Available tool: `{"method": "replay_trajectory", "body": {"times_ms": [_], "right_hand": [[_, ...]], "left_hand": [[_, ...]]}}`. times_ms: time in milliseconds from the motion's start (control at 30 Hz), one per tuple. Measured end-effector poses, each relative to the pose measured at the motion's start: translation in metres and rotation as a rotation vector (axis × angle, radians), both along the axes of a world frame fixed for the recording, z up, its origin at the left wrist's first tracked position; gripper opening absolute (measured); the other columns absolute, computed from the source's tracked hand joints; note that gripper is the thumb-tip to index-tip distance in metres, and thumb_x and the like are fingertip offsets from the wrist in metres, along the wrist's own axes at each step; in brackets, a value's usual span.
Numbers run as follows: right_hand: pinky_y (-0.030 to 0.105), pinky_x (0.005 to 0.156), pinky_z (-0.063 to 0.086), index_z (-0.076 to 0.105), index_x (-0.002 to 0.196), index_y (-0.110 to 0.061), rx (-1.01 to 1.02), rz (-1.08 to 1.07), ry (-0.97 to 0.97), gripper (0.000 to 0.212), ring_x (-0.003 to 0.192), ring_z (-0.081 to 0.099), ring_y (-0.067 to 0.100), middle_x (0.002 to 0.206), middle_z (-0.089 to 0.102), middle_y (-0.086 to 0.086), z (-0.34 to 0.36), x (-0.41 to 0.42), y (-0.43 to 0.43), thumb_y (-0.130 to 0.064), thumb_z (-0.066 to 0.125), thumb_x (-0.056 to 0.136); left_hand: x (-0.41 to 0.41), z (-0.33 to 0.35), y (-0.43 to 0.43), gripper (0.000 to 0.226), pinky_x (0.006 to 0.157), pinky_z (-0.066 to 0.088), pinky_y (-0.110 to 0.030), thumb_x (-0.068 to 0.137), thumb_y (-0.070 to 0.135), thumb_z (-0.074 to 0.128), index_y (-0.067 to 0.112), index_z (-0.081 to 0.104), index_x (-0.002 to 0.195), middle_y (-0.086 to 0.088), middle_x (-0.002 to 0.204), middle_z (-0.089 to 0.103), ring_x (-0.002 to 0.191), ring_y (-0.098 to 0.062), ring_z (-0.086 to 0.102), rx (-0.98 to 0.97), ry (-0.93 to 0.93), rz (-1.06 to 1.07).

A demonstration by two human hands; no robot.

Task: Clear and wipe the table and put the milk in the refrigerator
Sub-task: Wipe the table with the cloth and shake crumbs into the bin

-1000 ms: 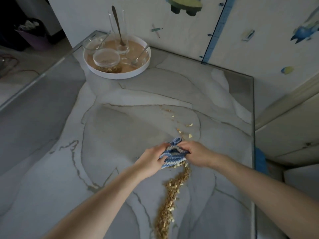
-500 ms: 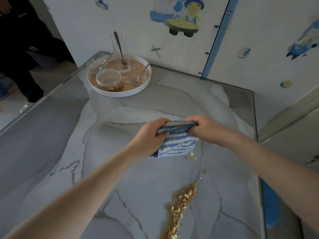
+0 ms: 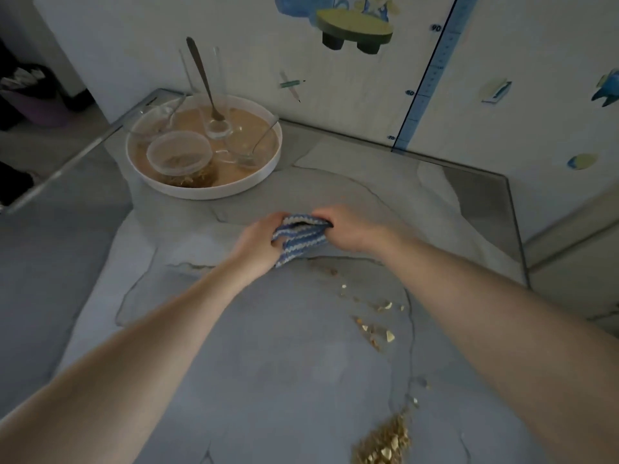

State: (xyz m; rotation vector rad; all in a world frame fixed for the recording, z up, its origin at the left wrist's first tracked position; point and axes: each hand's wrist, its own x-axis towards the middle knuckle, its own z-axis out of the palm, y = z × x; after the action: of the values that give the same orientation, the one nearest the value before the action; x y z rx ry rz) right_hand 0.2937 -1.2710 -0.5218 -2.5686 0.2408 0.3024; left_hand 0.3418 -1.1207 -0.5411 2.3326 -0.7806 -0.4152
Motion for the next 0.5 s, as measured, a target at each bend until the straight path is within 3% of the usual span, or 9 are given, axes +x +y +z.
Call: {"method": "replay_trajectory", "body": {"times_ms": [67,167,267,400,500], "right_hand": [[0.030,0.089,0.038,0.058,0.116,-0.002,-0.042,0.031,0.080,0.030,0.117,0.052,0.030,0.124,0.057,0.019,-0.016,-0.007,-0.007,-0.003,0.047,0.088],[0.034,0.098,0.038,0.057,0.118,-0.004,-0.048,0.000,0.121,0.036,0.120,0.049,0.029,0.126,0.056,0.019,-0.024,-0.023,-0.023,0.003,0.047,0.084],[0.032,0.096,0.037,0.060,0.114,-0.001,-0.045,-0.009,0.133,0.039,0.120,0.049,0.028,0.124,0.056,0.020,-0.020,-0.051,-0.033,0.009,0.046,0.079],[0.028,0.095,0.035,0.060,0.109,0.005,-0.042,-0.046,0.137,0.034,0.119,0.048,0.029,0.122,0.054,0.022,-0.018,-0.104,-0.035,0.009,0.048,0.078],[0.018,0.083,0.030,0.060,0.107,0.006,-0.015,-0.092,0.173,0.031,0.117,0.049,0.029,0.121,0.053,0.022,-0.020,-0.141,-0.026,0.008,0.050,0.078]], "left_hand": [[-0.010,-0.012,-0.006,0.031,0.073,0.031,-0.026,0.094,0.009,0.042,0.010,0.050,0.123,-0.016,0.121,0.059,0.112,-0.032,0.053,0.039,0.023,-0.008],[-0.030,-0.015,-0.016,0.038,0.084,0.030,-0.027,0.094,0.009,0.042,0.007,0.044,0.131,-0.018,0.133,0.051,0.121,-0.031,0.048,0.040,0.021,-0.057],[-0.049,-0.013,-0.025,0.040,0.089,0.030,-0.027,0.094,0.014,0.044,0.010,0.042,0.134,-0.016,0.136,0.049,0.124,-0.031,0.046,0.087,0.022,-0.158],[-0.078,-0.014,-0.031,0.036,0.087,0.040,-0.030,0.093,0.017,0.043,0.014,0.047,0.129,-0.012,0.129,0.055,0.118,-0.031,0.051,0.120,0.116,-0.272],[-0.103,-0.008,-0.029,0.033,0.083,0.042,-0.030,0.093,0.015,0.040,0.011,0.048,0.126,-0.013,0.124,0.057,0.112,-0.030,0.053,0.168,0.164,-0.324]]}}
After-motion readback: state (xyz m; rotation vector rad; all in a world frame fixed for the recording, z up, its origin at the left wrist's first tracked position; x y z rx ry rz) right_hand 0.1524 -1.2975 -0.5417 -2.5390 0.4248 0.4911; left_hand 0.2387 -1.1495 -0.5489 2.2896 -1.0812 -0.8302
